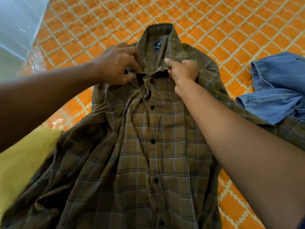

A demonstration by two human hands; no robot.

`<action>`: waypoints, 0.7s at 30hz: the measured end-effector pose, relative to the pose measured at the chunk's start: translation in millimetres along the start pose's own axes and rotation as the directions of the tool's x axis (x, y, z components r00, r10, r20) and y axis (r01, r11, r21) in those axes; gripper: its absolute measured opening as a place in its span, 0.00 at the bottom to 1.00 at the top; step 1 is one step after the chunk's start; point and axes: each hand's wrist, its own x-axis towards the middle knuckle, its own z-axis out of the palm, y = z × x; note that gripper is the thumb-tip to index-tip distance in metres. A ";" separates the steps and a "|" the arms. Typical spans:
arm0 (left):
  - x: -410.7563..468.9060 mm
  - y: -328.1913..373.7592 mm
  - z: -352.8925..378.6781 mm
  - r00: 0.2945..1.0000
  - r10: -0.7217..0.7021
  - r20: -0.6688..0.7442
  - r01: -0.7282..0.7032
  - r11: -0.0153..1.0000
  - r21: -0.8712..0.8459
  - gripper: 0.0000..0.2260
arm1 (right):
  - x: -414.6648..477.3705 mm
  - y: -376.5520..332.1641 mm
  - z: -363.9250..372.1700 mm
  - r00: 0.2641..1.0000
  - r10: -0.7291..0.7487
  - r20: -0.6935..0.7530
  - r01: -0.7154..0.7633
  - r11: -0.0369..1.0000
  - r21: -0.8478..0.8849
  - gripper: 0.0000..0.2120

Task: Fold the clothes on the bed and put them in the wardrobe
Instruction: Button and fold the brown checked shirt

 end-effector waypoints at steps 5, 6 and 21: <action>4.0 0.7 -1.0 0.937 -0.183 -0.298 0.134 0.975 -0.178 0.11 | 0.4 -1.3 -10.5 0.961 -0.243 0.128 0.270 0.925 -0.267 0.19; 5.9 3.0 -5.1 0.910 -0.217 -0.354 0.161 0.970 -0.181 0.12 | -2.8 -2.2 -12.6 0.951 -0.267 0.159 0.303 0.911 -0.281 0.15; -48.6 94.0 -46.4 0.836 -0.045 0.547 -0.041 0.989 0.144 0.13 | -108.4 10.0 -50.5 0.949 -0.103 0.299 0.138 0.985 -0.100 0.09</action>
